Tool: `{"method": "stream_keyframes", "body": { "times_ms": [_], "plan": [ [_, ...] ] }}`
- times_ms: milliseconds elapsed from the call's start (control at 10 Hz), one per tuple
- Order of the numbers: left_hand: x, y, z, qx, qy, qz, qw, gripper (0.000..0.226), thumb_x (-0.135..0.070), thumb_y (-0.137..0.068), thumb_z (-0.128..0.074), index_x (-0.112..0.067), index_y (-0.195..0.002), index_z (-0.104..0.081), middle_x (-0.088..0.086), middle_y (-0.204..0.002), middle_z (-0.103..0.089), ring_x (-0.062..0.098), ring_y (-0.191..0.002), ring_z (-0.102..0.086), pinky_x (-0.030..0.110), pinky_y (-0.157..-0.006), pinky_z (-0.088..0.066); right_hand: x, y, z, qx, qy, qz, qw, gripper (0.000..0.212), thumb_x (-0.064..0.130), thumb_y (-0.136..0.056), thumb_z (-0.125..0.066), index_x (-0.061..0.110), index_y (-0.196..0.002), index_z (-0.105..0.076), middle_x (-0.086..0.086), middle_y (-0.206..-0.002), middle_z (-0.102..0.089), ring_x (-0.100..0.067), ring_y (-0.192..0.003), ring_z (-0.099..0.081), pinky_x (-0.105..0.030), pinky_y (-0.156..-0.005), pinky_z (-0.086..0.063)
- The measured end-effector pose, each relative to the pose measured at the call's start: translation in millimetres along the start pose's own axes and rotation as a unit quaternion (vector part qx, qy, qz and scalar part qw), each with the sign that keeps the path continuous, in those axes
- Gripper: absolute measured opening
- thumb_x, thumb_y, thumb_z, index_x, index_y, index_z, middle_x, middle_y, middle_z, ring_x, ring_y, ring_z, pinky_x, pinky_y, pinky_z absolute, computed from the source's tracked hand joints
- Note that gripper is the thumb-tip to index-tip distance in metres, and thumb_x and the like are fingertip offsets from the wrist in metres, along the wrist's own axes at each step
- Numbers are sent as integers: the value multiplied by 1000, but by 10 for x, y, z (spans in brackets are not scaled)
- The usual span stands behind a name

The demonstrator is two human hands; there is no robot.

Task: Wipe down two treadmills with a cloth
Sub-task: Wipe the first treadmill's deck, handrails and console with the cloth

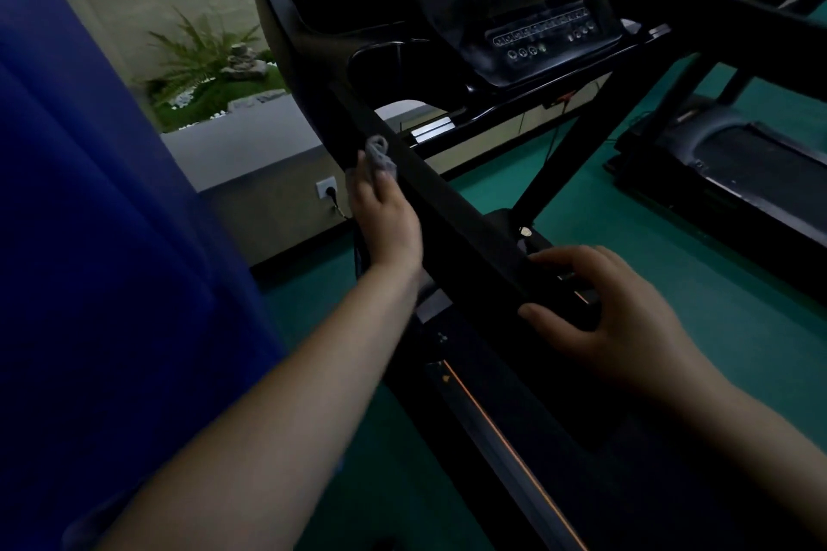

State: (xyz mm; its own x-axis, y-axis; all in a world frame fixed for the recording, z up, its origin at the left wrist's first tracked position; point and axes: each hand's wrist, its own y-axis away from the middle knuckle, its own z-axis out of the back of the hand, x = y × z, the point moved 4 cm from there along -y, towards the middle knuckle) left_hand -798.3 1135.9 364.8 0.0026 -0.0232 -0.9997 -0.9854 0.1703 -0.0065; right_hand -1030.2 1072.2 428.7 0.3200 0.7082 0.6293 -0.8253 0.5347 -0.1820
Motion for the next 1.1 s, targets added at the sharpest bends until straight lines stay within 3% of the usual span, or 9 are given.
{"method": "stream_keyframes", "body": {
  "times_ms": [200,400,500,600,700,800,900,1000,1100],
  "plan": [
    [148,298,-69,-59,-2,28,998,43,-34,-103,-31,-17,-142,-40,9,-145,-43,26,-129,-45,41,-109,-36,-116,83,-58,-19,-96,0,995,37,36,-78,-70,42,-111,-54,28,-103,-48,19,-98,-46,6,-76,-31],
    [502,1223,-53,-12,23,97,995,30,-47,-94,-45,-43,-122,-55,12,-127,-61,31,-116,-58,49,-103,-42,-165,41,-82,-23,-101,17,995,41,38,-78,-68,30,-117,-56,13,-106,-51,10,-95,-49,4,-76,-34],
    [734,1645,74,-116,72,149,979,35,-47,-100,-33,-41,-116,-64,-12,-121,-65,-5,-110,-56,25,-107,-38,-171,37,-83,-25,-110,24,993,39,38,-80,-68,30,-116,-56,12,-108,-51,6,-95,-49,-1,-77,-36],
    [513,2071,-48,166,524,48,834,40,-37,-97,-51,-27,-136,-53,12,-137,-54,10,-119,-54,27,-108,-36,-189,33,-85,-28,-109,28,993,39,38,-80,-67,30,-117,-57,10,-110,-52,3,-99,-48,1,-76,-33],
    [471,2380,-95,49,91,101,990,22,-40,-95,-52,-52,-112,-61,20,-109,-62,26,-95,-60,29,-72,-46,-199,30,-89,-30,-117,28,992,41,40,-82,-67,28,-119,-57,8,-112,-52,1,-101,-49,-1,-75,-33],
    [572,2592,-24,88,51,88,991,39,-50,-83,-47,-39,-118,-61,13,-121,-64,26,-116,-58,42,-98,-43,-205,35,-87,-39,-115,29,992,41,40,-82,-66,26,-119,-57,7,-112,-52,-2,-101,-51,-3,-76,-33],
    [557,2659,168,164,-10,80,983,37,-41,-82,-50,-24,-111,-64,4,-120,-64,15,-113,-58,38,-102,-43,-207,43,-102,-47,-111,27,992,41,41,-82,-66,26,-119,-58,6,-112,-53,-2,-102,-51,-4,-76,-33],
    [570,2592,362,248,-64,83,963,21,-16,-88,-56,-19,-108,-61,0,-107,-64,1,-95,-58,23,-89,-45,-199,56,-93,-33,-104,24,994,42,42,-83,-65,26,-121,-57,7,-115,-53,-1,-103,-50,-5,-80,-35],
    [540,2450,599,274,-122,92,950,62,3,-88,-59,-20,-140,-35,-14,-116,-55,-17,-94,-55,1,-83,-40,-233,170,-34,-32,-95,24,995,39,41,-85,-64,26,-120,-58,6,-115,-53,-3,-104,-53,-14,-89,-41]
  ]
}}
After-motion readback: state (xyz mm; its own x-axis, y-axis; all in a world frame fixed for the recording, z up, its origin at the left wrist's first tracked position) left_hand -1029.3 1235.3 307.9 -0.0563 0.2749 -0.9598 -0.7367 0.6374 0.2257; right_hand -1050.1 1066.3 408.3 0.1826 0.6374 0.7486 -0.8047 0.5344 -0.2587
